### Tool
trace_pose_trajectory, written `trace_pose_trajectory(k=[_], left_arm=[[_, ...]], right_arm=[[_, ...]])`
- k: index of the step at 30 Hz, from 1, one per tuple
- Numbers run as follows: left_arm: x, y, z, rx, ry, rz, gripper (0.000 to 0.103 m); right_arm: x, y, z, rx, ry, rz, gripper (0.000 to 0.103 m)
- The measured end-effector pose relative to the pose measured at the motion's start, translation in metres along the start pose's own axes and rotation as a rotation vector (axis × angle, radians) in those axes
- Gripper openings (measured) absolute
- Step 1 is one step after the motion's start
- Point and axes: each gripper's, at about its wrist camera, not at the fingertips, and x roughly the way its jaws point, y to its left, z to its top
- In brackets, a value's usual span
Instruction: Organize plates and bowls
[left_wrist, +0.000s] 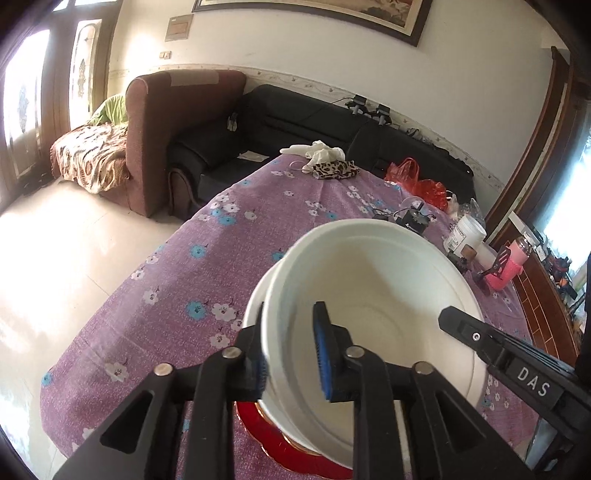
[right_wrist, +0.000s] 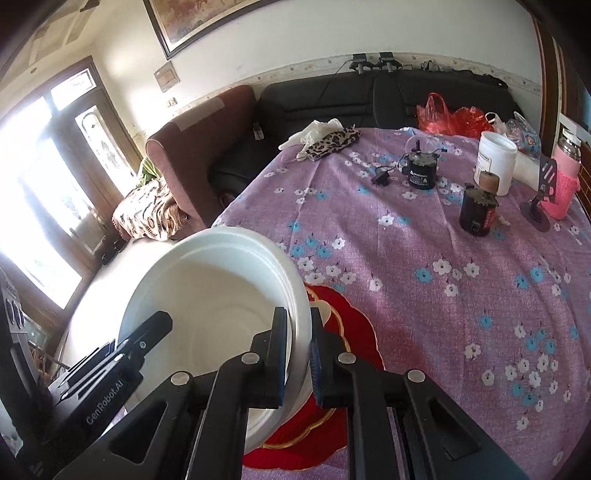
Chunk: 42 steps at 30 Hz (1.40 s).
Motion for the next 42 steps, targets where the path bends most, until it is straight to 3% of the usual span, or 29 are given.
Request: trace_pose_trajectory(k=[3, 4, 7, 12, 16, 18, 21, 22, 24, 26, 28, 30, 37, 42], left_arm=[[-0.002, -0.005, -0.002, 0.014, -0.007, -0.019, 0.055], [-0.003, -0.007, -0.002, 0.022, -0.018, -0.012, 0.058], [-0.008, -0.01, -0.002, 0.04, -0.045, -0.013, 0.061], [-0.016, -0.009, -0.001, 0.039, -0.074, 0.002, 0.064], [-0.026, -0.01, 0.0, 0.043, -0.108, 0.014, 0.066], [-0.034, -0.013, -0.001, 0.053, -0.145, 0.041, 0.07], [-0.055, -0.019, -0.005, 0.067, -0.258, 0.121, 0.081], [-0.063, -0.019, -0.007, 0.064, -0.304, 0.146, 0.092], [-0.088, -0.021, -0.013, 0.046, -0.435, 0.198, 0.103], [-0.117, -0.02, -0.026, 0.018, -0.599, 0.192, 0.103], [-0.133, -0.017, -0.038, -0.019, -0.676, 0.181, 0.103], [-0.136, -0.019, -0.038, -0.025, -0.65, 0.206, 0.103], [-0.12, -0.039, -0.047, 0.095, -0.515, 0.252, 0.103], [-0.109, -0.044, -0.051, 0.091, -0.399, 0.218, 0.103]], right_arm=[[0.003, 0.004, 0.0, -0.015, -0.007, -0.017, 0.015], [0.003, 0.004, -0.001, -0.014, -0.009, -0.02, 0.018], [0.004, 0.001, -0.003, 0.003, -0.02, -0.008, 0.034], [-0.006, -0.002, -0.001, 0.018, -0.065, 0.015, 0.041], [-0.019, -0.004, 0.0, 0.025, -0.113, 0.02, 0.056], [-0.027, -0.006, -0.001, 0.029, -0.143, 0.021, 0.059], [-0.04, -0.008, -0.005, 0.035, -0.181, 0.011, 0.062], [-0.046, -0.009, -0.008, 0.038, -0.195, 0.008, 0.065], [-0.056, -0.01, -0.014, 0.032, -0.223, -0.001, 0.067], [-0.066, -0.011, -0.023, 0.011, -0.257, -0.03, 0.071], [-0.076, -0.011, -0.035, -0.007, -0.279, -0.055, 0.077], [-0.081, -0.013, -0.046, -0.019, -0.282, -0.068, 0.078], [-0.093, -0.019, -0.086, -0.051, -0.264, -0.116, 0.08], [-0.092, -0.016, -0.106, -0.1, -0.244, -0.156, 0.084]])
